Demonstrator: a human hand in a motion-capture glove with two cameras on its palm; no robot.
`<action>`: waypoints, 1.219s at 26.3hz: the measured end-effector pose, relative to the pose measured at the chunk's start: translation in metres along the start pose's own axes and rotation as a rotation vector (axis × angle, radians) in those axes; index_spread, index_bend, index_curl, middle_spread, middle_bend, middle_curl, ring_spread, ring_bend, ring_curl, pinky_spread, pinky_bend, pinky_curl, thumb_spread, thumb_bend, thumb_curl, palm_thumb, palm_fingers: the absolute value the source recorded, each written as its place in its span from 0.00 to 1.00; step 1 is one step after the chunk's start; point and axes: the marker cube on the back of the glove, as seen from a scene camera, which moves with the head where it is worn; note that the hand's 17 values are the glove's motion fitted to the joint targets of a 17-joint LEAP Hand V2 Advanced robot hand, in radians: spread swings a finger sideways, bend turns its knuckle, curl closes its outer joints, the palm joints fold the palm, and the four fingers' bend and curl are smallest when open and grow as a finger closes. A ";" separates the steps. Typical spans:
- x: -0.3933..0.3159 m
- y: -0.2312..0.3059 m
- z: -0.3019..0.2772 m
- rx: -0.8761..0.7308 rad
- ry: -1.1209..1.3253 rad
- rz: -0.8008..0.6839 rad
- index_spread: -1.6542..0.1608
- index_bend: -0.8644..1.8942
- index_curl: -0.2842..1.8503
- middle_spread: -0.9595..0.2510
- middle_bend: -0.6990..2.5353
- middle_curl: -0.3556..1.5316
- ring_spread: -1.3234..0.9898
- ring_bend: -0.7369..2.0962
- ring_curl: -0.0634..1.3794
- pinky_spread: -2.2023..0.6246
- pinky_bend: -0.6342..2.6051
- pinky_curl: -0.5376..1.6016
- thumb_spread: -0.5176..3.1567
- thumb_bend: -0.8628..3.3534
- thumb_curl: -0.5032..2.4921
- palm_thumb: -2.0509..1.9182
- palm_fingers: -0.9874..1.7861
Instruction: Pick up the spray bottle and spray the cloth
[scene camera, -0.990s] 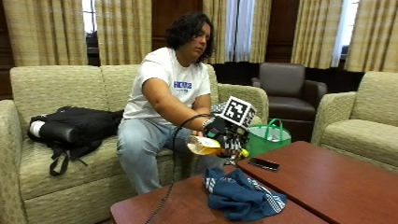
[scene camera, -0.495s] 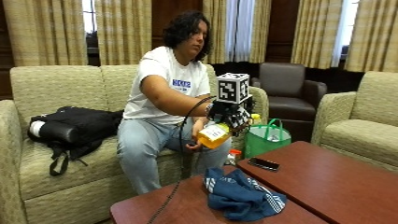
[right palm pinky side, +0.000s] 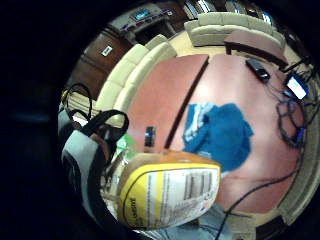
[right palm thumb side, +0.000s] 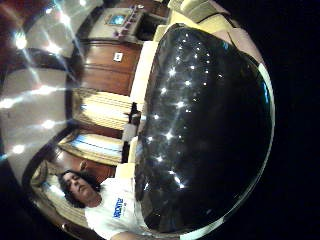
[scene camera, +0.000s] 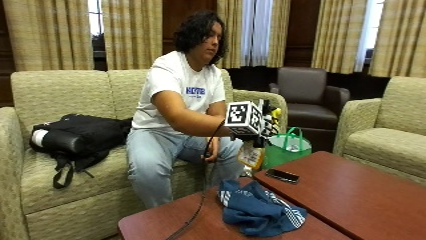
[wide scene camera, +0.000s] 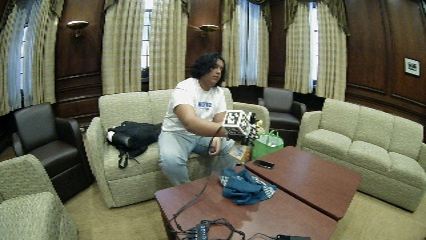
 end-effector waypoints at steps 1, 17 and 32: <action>0.002 0.000 0.007 0.009 -0.051 -0.008 0.79 0.47 0.42 0.64 0.41 0.50 0.48 0.53 0.40 0.67 0.36 0.46 0.22 0.20 0.44 0.75 0.84; 0.063 0.026 0.139 0.000 -0.359 -0.059 0.80 0.46 0.42 0.64 0.41 0.50 0.48 0.52 0.40 0.67 0.36 0.46 0.23 0.20 0.45 0.75 0.84; 0.090 0.006 0.178 0.020 -0.327 -0.096 0.80 0.47 0.43 0.64 0.41 0.50 0.48 0.52 0.40 0.67 0.35 0.46 0.22 0.20 0.45 0.75 0.85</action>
